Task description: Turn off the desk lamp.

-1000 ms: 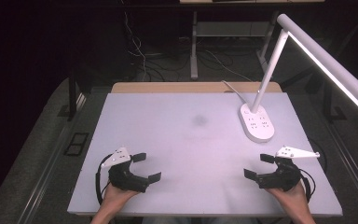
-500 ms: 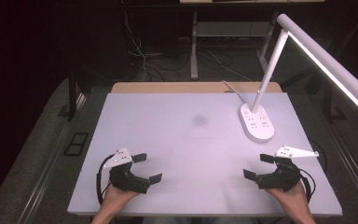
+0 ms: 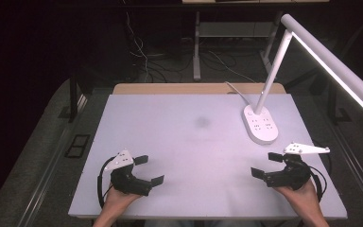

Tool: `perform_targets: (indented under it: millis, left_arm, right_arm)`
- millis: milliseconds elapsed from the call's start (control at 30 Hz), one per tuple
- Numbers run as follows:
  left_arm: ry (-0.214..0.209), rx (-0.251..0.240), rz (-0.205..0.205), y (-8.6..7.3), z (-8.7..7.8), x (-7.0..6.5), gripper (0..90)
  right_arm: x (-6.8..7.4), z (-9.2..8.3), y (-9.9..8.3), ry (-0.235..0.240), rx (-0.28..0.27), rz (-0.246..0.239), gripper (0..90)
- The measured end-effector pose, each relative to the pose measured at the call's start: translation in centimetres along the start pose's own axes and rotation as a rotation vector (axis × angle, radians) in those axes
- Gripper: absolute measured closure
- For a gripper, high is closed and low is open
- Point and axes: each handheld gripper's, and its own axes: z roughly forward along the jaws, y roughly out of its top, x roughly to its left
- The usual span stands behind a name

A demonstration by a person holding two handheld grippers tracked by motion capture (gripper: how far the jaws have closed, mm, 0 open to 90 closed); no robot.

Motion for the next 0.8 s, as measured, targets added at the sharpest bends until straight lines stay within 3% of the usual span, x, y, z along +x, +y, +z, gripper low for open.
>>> perform_targets:
  millis: [800]
  left_arm:
    - [0.006,-0.012,-0.003,0.0,-0.1,0.0,0.0]
  right_arm:
    - [-1.6,-0.2,3.1,-0.003,0.026,-0.013,0.8]
